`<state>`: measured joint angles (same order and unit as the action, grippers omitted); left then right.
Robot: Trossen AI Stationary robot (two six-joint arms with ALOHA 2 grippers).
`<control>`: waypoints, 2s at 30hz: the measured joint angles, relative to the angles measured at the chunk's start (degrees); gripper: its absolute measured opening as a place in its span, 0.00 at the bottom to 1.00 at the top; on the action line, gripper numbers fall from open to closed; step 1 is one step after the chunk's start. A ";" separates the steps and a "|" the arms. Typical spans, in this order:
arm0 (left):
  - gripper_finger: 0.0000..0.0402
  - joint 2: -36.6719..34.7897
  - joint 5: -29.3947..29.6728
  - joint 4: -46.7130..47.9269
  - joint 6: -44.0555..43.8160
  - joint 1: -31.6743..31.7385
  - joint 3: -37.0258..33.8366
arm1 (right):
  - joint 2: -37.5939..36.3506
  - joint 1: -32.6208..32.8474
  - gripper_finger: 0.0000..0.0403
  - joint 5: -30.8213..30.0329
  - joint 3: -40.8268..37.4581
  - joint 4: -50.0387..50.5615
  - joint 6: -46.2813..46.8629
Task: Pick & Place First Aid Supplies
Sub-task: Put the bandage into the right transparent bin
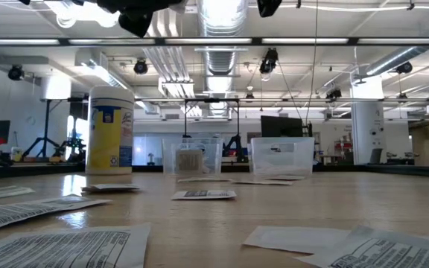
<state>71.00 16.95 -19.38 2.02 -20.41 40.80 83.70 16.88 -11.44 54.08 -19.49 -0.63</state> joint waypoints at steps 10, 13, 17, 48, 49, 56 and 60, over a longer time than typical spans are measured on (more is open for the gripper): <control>0.00 0.00 0.00 -2.68 1.01 1.20 0.02 | 0.00 -0.02 0.42 -0.02 0.00 -7.81 -6.29; 0.00 0.00 0.00 -2.78 1.01 1.23 0.02 | 0.00 -0.02 0.42 -0.04 0.00 -8.81 -7.23; 0.00 0.02 0.00 -3.07 1.03 1.23 0.02 | 1.49 -0.06 0.41 -0.06 0.00 -11.52 -7.97; 0.00 0.02 0.00 -2.27 1.01 2.45 0.02 | 5.81 -0.94 0.03 -0.09 0.00 -16.82 -5.40; 0.00 0.02 0.00 -2.27 1.01 2.45 0.02 | 5.79 -0.96 0.02 -0.09 0.00 -16.69 -5.30; 0.02 0.02 0.02 -1.84 0.70 2.45 0.02 | 5.79 -0.94 0.02 -0.57 0.00 -14.40 -3.81; 0.07 0.02 0.02 0.52 0.91 2.45 0.02 | 5.79 -0.96 0.02 -0.87 0.00 -13.58 -2.94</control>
<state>71.02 16.97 -18.86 2.93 -17.96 40.82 89.49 15.92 -12.32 54.08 -33.07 -3.58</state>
